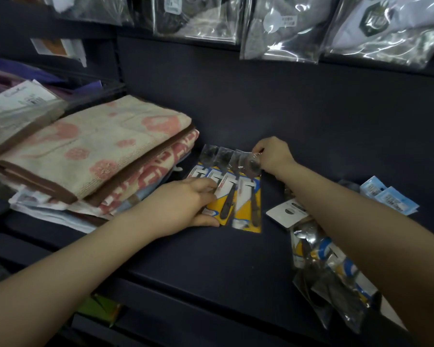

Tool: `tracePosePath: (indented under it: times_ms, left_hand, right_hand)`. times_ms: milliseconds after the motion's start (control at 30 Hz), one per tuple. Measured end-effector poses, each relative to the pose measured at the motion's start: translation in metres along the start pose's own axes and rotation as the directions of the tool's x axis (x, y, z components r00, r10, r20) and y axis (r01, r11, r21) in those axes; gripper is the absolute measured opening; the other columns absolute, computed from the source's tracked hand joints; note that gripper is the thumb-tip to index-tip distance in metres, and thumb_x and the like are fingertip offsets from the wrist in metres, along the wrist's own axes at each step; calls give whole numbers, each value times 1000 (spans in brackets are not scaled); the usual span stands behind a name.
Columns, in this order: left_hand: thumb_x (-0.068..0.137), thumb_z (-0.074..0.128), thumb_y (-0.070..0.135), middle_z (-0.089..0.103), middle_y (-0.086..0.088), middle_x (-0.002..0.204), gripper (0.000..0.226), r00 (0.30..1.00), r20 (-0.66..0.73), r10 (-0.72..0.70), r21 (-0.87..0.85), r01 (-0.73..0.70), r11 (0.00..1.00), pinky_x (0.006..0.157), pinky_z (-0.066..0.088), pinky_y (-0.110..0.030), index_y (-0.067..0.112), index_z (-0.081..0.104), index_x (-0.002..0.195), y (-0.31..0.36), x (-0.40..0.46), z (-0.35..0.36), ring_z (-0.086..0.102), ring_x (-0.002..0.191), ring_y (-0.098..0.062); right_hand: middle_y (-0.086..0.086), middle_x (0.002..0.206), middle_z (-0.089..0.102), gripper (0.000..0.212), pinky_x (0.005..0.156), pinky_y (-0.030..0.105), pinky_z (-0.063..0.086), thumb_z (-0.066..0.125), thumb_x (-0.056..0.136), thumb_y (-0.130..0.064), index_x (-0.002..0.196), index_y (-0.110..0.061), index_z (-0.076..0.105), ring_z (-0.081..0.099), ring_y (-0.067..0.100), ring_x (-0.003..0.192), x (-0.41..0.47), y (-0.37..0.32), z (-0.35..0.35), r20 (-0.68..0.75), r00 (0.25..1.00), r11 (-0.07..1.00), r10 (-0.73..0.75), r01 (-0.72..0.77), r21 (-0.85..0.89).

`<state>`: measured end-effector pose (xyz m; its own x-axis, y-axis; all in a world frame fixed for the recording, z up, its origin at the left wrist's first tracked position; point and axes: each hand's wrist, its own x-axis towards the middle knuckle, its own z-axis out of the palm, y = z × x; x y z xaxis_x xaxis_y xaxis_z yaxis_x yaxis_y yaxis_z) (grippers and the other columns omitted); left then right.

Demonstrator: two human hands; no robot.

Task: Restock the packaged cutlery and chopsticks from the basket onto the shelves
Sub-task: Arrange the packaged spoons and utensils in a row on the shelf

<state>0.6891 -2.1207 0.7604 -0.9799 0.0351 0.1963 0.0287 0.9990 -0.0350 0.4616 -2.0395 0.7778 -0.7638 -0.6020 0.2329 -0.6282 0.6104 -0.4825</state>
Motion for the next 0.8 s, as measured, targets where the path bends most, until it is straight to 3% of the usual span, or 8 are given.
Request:
tracePosePath:
  times_ms: [100,200,300,433,500,600,700,800]
  left_hand:
    - [69,24,68,60,-5,124,78,999,44,-10,-28,11,1000,84,54,-36,12,60,109,1,4,-5,61,109,-25]
    - [70,17,68,55,-3,125,80,1000,16,-10,20,10,1000,81,51,-35,15,50,119,2,5,-2,58,108,-25]
    - [75,27,62,55,-9,121,74,1000,27,14,-26,-13,1000,80,53,-37,14,51,125,5,6,1,61,99,-30]
    - [72,26,65,53,-12,121,80,998,58,4,-47,-1,999,82,49,-32,10,54,123,2,9,-1,61,93,-31]
    - [72,27,65,52,-12,122,81,999,51,19,-61,-16,998,82,48,-31,9,55,122,3,8,-1,62,93,-30]
    - [65,24,73,46,-6,129,89,996,90,-9,-66,15,998,88,44,-26,13,51,125,3,6,-4,57,104,-23]
    - [59,18,81,48,-1,123,94,995,82,-50,63,45,997,87,46,-31,17,50,120,9,10,-10,52,108,-20]
    - [60,24,82,53,0,119,89,995,-92,-43,64,49,997,86,46,-35,20,49,119,22,14,-18,50,110,-20]
  right_hand:
    - [21,103,68,23,78,33,53,51,82,6,97,3,68,65,33,96,-2,0,3,1,998,998,59,-59,-19]
    - [20,77,67,16,61,24,55,51,80,5,85,5,67,66,32,77,-2,1,0,18,992,992,129,-129,-9]
    - [2,38,47,30,27,8,30,49,83,4,55,-6,52,53,20,52,-1,-1,-7,39,985,985,168,-166,-34]
    - [19,85,66,37,73,25,53,50,86,0,54,-14,36,64,33,97,-2,-4,0,46,992,992,121,-119,-45]
    - [24,101,67,38,70,30,46,49,85,2,53,-11,34,64,35,99,-2,-4,6,-6,996,990,91,-91,-105]
    - [19,83,61,31,65,28,40,53,84,-1,56,-5,40,63,34,88,-6,-3,2,-15,1000,994,26,-27,-105]
    - [15,101,66,19,78,29,46,64,83,-14,95,1,64,62,28,97,-22,-1,-36,37,980,978,-193,196,-72]
    - [-4,101,67,28,81,18,46,69,82,-17,109,-17,67,61,10,92,-61,12,-94,385,861,939,-332,340,50]
